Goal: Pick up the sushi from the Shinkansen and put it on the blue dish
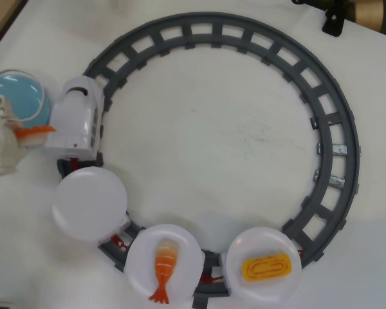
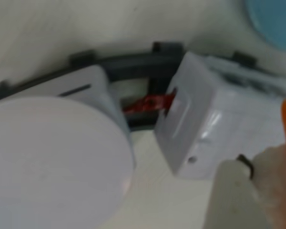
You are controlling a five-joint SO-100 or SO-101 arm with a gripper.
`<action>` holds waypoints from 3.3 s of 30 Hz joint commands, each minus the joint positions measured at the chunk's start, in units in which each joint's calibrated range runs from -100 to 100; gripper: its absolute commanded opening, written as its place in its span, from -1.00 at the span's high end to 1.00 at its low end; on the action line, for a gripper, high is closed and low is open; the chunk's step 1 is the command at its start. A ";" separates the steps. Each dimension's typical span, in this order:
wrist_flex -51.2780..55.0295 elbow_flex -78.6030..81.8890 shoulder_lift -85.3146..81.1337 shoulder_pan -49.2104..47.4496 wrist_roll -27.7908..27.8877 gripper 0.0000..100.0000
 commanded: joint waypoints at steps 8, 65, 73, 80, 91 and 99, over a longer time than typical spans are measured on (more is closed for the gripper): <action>-17.24 7.63 -0.26 -10.16 -1.71 0.93; -34.14 0.87 21.72 -16.58 -4.85 0.68; -31.17 0.96 20.98 -16.58 -4.90 0.69; -19.71 0.78 20.56 -17.55 -4.90 0.70; -9.85 8.62 7.29 -22.30 -4.90 0.70; -10.87 31.71 -16.19 -24.59 -4.85 0.70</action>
